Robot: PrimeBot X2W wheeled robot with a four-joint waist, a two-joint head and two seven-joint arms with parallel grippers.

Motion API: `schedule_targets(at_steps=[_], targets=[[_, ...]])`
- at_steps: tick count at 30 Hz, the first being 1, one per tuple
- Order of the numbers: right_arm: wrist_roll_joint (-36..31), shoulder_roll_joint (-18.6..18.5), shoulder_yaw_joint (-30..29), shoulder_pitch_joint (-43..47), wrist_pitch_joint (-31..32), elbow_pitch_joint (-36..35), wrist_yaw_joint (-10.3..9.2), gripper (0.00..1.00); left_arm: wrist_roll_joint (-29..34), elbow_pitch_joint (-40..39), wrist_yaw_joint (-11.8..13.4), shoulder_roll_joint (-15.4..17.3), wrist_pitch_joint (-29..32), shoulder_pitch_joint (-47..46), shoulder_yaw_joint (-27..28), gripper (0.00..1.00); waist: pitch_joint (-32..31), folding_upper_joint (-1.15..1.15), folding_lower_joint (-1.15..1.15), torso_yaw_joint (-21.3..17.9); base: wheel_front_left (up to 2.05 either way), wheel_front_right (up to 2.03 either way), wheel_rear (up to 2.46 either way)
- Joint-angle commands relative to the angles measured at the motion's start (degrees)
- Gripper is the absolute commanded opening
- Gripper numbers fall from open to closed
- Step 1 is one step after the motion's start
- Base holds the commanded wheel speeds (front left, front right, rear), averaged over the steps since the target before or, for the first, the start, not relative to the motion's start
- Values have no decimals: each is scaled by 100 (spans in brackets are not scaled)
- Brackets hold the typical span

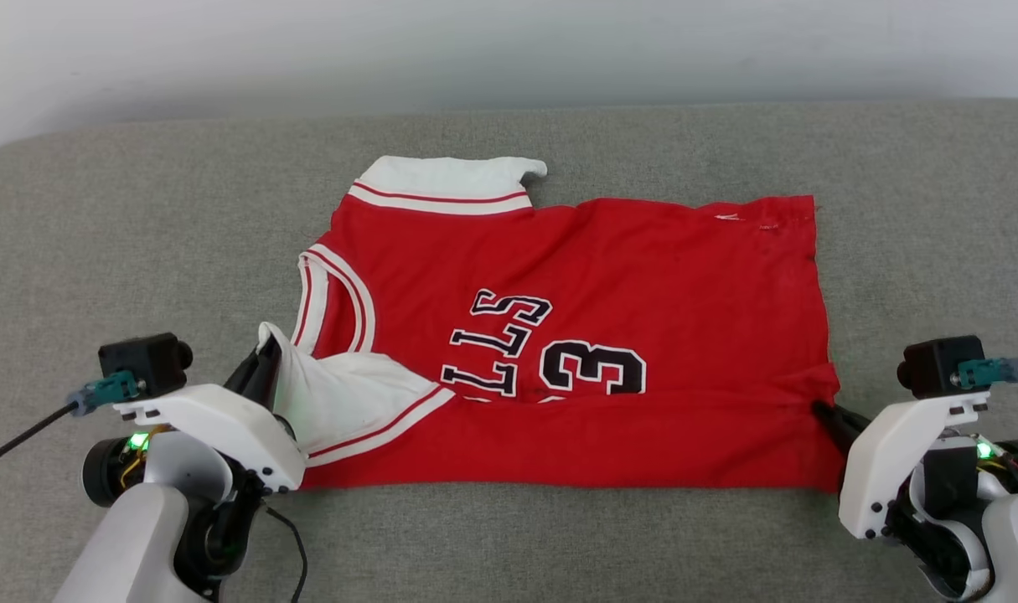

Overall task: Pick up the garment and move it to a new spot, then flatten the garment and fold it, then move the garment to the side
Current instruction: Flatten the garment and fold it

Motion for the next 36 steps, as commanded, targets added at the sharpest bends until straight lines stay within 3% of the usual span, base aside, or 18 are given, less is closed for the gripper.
schedule_targets(at_steps=[1,7,8,9,10,11,13,14,19,26,36], targets=[[49,-41,60,-211,-128,207,-2,0,15,239,-97,-58,-111,-207,2,0,113,0,-1,-8,0,0,0],[160,-97,245,-438,-400,843,-2,0,-124,1063,-373,-233,-116,-582,-93,0,295,0,-1,-6,0,0,0],[171,-105,301,-426,-426,953,-2,8,-154,1208,-421,-263,-85,-621,-120,0,306,0,-1,-9,0,0,0],[201,-104,346,-432,-486,1041,-3,26,-190,1335,-474,-282,-57,-668,-124,0,317,0,-1,-13,0,0,0],[228,-98,387,-443,-547,1117,-3,52,-220,1445,-521,-297,-59,-709,-127,18,325,0,-1,-21,0,0,0],[248,-102,431,-453,-610,1195,-3,100,-261,1579,-561,-311,-39,-736,-128,52,328,0,-1,-30,0,0,0],[306,-111,528,-480,-832,1278,-4,100,-341,1784,-634,-365,-17,-764,-119,94,307,0,-1,-46,0,0,0],[321,-128,569,-494,-961,1312,-5,100,-355,1879,-663,-370,-34,-777,-112,100,295,0,-1,-54,0,0,0],[234,-259,668,-458,-1640,1305,-5,100,-464,2195,-738,-348,-13,-763,-74,100,163,0,-1,-82,0,0,0],[197,-180,638,-247,-2775,792,-2,100,-558,2176,-802,-74,123,-670,32,100,-138,0,-1,-191,0,0,0],[-272,80,304,243,-3455,-193,-2,100,-653,1386,-712,810,948,-438,141,100,-446,0,-1,-451,0,0,0]])
